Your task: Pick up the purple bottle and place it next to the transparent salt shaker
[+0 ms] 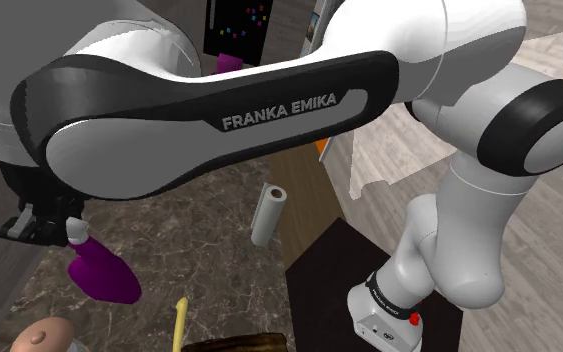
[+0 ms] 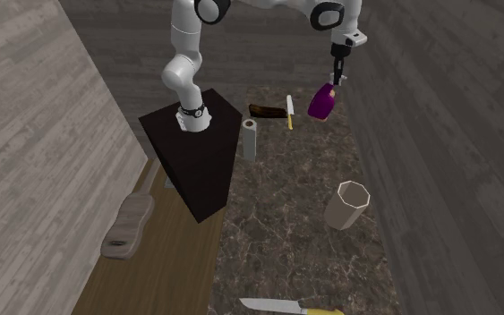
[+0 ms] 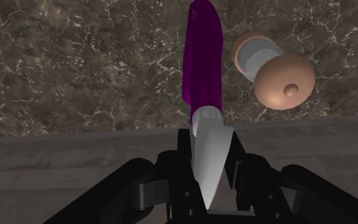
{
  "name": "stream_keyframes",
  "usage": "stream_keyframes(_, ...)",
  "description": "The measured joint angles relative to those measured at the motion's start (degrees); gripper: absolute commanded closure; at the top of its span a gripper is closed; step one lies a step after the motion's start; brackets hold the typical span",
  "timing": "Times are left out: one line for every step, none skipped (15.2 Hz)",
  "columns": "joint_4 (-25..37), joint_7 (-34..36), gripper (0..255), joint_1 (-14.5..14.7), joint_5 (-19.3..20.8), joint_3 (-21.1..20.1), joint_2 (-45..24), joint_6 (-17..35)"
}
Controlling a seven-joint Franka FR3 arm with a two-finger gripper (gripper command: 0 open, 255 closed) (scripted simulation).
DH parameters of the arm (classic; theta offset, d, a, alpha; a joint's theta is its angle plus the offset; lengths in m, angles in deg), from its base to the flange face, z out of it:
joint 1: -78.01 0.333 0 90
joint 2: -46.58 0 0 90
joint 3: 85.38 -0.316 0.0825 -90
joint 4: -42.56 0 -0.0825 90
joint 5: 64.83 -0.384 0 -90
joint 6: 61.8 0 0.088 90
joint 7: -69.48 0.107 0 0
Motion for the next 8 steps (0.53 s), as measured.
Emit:
stream_keyframes(-0.49,0.09,255,0.01,0.1,0.04,-0.26,0.74)
stream_keyframes(-1.18,0.15,255,-0.03,0.15,0.07,-0.35,1.52)
stream_keyframes(-1.18,0.22,255,0.02,0.27,0.11,-0.81,1.96)
stream_keyframes(-1.96,0.21,255,-0.07,0.26,0.13,-0.66,2.58)
stream_keyframes(-2.63,0.33,255,-0.06,0.38,0.17,-0.89,3.49)
stream_keyframes(-3.12,0.41,255,-0.06,0.48,0.22,-1.18,4.25)
stream_keyframes(-3.53,0.56,255,-0.01,0.58,0.23,-1.35,4.81)
stream_keyframes(-3.85,0.65,255,0.02,0.69,0.27,-1.67,5.46)
